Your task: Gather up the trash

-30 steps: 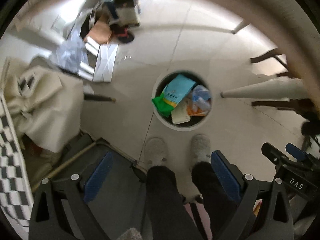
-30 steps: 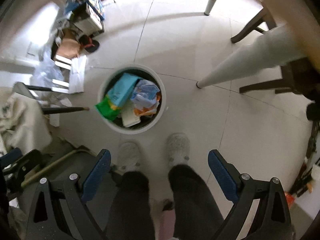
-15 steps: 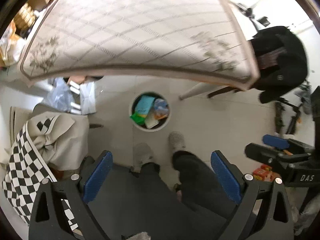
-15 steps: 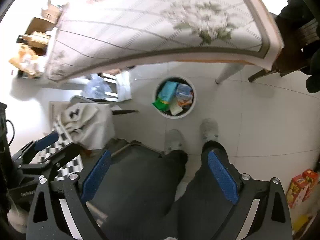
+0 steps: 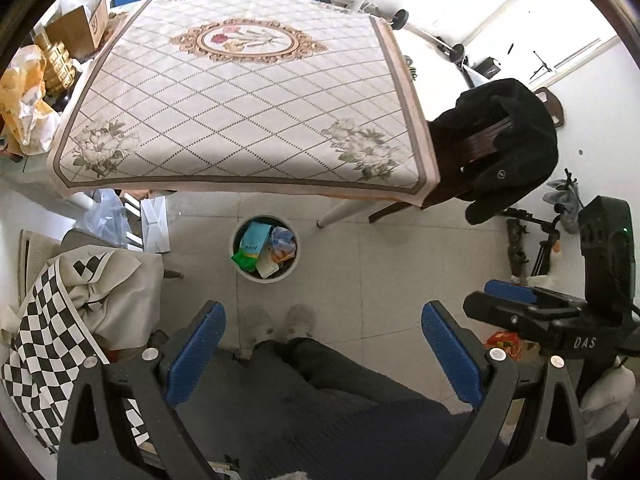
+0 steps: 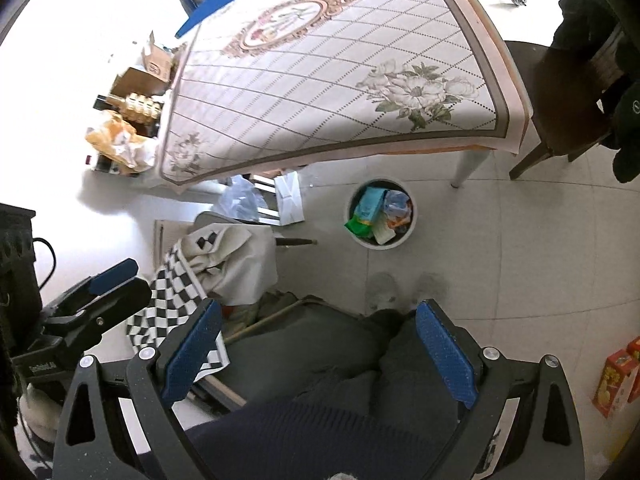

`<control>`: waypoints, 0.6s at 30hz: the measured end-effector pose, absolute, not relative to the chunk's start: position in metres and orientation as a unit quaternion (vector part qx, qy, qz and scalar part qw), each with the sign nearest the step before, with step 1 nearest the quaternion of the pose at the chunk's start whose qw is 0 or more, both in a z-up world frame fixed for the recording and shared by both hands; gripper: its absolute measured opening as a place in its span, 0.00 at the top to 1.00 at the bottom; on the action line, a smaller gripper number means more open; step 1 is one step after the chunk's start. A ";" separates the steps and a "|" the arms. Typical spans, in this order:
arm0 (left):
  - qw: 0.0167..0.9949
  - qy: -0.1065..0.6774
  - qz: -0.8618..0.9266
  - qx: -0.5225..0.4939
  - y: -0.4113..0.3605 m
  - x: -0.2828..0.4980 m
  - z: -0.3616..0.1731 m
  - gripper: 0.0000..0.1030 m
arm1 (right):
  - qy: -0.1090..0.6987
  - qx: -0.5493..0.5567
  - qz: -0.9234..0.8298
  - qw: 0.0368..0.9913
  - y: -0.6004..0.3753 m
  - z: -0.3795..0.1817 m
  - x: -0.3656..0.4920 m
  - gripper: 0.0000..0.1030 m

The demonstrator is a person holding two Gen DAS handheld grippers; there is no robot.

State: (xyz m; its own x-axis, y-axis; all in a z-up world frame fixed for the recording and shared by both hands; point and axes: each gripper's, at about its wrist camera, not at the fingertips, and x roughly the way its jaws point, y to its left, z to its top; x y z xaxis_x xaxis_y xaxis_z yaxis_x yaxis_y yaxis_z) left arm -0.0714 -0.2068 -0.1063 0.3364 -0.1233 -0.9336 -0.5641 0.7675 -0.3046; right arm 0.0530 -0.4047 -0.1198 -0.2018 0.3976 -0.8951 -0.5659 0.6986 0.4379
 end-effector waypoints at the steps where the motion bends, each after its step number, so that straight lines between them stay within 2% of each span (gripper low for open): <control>1: 0.759 0.556 0.145 -0.307 -0.209 -0.072 -0.101 0.02 | 0.672 -0.060 0.385 0.629 -0.408 -0.115 0.053 0.04; 14: 0.773 0.540 0.137 -0.302 -0.222 -0.075 -0.074 0.02 | 0.663 -0.051 0.407 0.626 -0.421 -0.089 0.044 0.04; 16: 0.778 0.536 0.139 -0.298 -0.223 -0.076 -0.071 0.02 | 0.660 -0.054 0.406 0.630 -0.420 -0.085 0.042 0.00; 18: 0.780 0.532 0.136 -0.300 -0.224 -0.076 -0.069 0.02 | 0.661 -0.049 0.410 0.626 -0.421 -0.084 0.042 0.00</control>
State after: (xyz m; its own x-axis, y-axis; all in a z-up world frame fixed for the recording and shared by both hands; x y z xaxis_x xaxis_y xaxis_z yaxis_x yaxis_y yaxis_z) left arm -0.0764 -0.2239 -0.0692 0.3977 -0.1071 -0.9112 -0.5310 0.7830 -0.3238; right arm 0.0415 -0.4207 -0.0842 -0.2102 0.4493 -0.8683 -0.5787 0.6587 0.4810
